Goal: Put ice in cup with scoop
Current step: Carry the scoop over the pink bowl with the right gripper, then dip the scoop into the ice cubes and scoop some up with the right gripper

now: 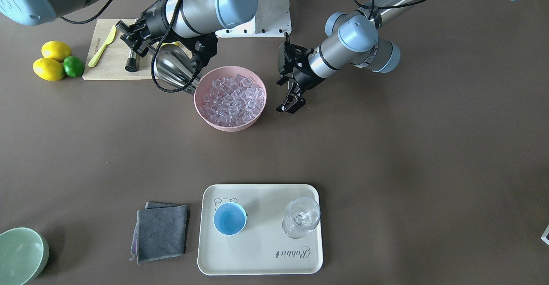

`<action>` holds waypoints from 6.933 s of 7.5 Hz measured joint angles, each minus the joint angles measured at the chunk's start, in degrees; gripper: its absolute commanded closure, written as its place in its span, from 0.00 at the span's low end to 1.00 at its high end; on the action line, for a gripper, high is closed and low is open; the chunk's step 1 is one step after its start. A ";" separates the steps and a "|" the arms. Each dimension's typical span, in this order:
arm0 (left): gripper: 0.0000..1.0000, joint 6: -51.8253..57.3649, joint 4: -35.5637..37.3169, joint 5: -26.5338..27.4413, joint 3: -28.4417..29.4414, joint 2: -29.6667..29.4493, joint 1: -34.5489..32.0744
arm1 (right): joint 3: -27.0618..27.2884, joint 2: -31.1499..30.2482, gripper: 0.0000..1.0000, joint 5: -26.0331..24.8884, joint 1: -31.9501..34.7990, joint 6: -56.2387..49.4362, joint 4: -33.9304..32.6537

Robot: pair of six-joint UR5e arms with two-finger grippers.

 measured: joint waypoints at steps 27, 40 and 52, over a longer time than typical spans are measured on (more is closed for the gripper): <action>0.01 -0.25 -1.63 0.65 0.61 0.72 1.59 | -4.50 -3.30 1.00 -0.76 -5.20 1.93 17.20; 0.01 -0.26 -2.10 0.66 0.57 1.05 1.60 | 4.72 -13.25 1.00 1.14 -5.21 1.35 30.89; 0.01 -0.34 -2.02 0.84 0.62 1.04 1.59 | 5.15 -17.52 1.00 8.88 -2.42 0.50 39.36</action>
